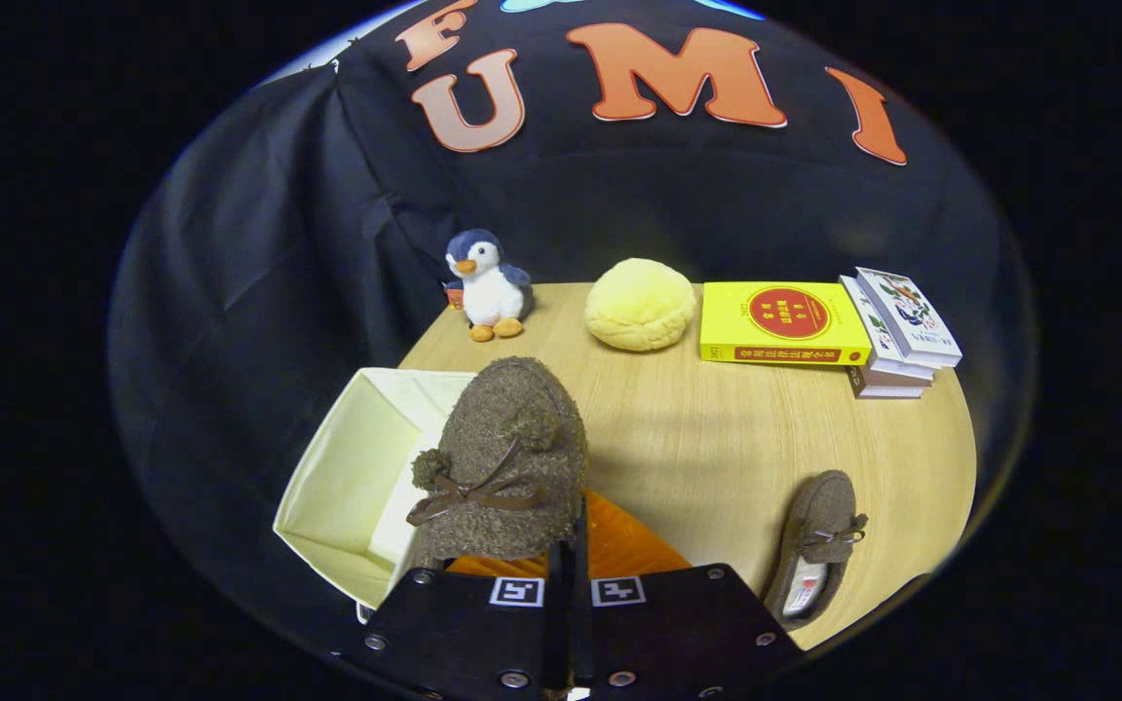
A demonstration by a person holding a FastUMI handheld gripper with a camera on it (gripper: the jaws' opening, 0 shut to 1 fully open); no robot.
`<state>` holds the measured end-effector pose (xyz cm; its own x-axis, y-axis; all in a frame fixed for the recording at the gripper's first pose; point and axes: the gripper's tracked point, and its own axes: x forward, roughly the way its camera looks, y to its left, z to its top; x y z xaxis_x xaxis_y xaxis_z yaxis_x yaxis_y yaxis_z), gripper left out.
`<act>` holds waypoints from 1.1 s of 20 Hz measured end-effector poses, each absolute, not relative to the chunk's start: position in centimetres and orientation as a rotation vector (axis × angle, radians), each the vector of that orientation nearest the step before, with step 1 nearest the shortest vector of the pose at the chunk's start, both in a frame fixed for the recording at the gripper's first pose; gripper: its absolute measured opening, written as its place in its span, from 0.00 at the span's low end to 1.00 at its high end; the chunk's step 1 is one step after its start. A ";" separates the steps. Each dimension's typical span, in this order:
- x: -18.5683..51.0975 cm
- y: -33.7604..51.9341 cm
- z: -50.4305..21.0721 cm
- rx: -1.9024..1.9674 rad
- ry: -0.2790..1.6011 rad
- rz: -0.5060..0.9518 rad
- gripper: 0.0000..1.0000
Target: Open the storage box then place both shoes into the box .Put the left shoe in first, then the right shoe, with the right side of both shoes facing outward in a uniform manner.
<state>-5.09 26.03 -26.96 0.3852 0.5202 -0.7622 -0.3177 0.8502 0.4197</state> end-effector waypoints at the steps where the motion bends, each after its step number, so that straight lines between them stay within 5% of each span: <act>1: -5.0 26.8 -26.2 0.215 1.037 0.552 0.03; 22: -7.4 40.4 -23.5 0.232 1.169 0.608 0.04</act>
